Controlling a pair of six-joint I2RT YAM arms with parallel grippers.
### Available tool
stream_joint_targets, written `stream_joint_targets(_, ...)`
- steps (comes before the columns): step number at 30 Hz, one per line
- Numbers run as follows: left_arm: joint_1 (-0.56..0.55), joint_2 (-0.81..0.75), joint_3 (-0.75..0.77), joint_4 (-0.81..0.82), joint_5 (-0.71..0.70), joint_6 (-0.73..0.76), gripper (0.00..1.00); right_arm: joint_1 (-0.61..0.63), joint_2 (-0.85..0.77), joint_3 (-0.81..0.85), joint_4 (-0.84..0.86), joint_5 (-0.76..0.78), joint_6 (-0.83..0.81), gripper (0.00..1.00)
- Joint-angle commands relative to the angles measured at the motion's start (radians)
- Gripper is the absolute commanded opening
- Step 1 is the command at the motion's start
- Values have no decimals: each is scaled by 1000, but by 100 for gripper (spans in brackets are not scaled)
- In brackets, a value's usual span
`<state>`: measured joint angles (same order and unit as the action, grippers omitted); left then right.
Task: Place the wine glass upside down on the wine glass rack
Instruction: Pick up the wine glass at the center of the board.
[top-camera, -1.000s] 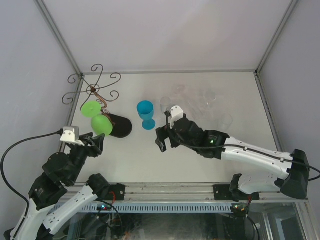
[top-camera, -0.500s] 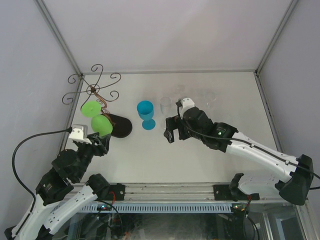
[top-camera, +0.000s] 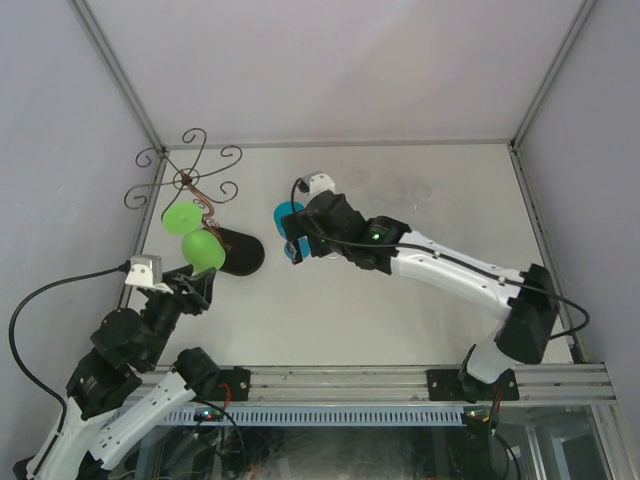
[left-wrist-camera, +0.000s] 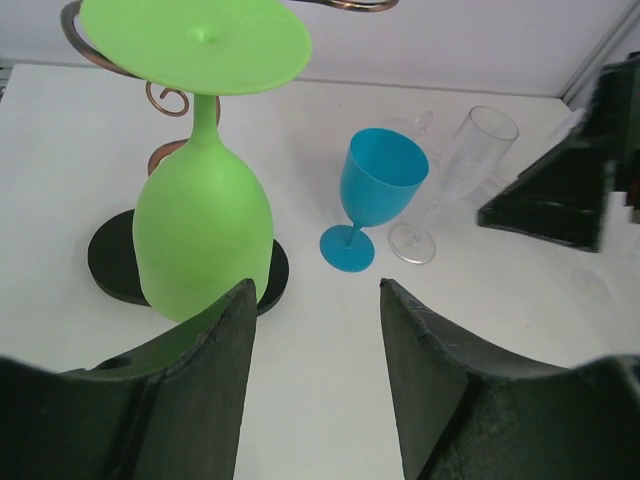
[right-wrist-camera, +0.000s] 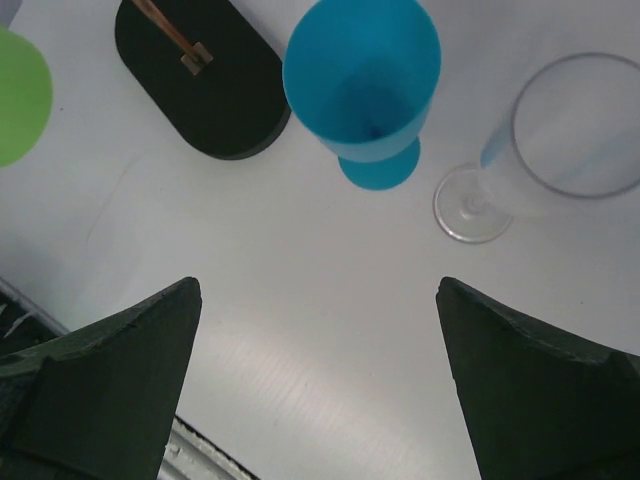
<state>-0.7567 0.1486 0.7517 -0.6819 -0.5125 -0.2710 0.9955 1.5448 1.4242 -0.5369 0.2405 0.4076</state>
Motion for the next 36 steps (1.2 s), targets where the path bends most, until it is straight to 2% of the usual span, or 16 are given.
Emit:
stream_joint_targets(1,5,-28,-12,49,-3,-6,57,24,100,103,-2,116,18,100)
stream_joint_targets(16,5,-39,-10,49,-4,0,57,28,349,312,-66,235,129,100)
stream_joint_targets(25,5,-38,-8,48,-4,3,57,26,446,403,-83,330,159,100)
stream_joint_targets(36,8,-33,-7,49,-3,6,57,1,509,436,-19,384,155,100)
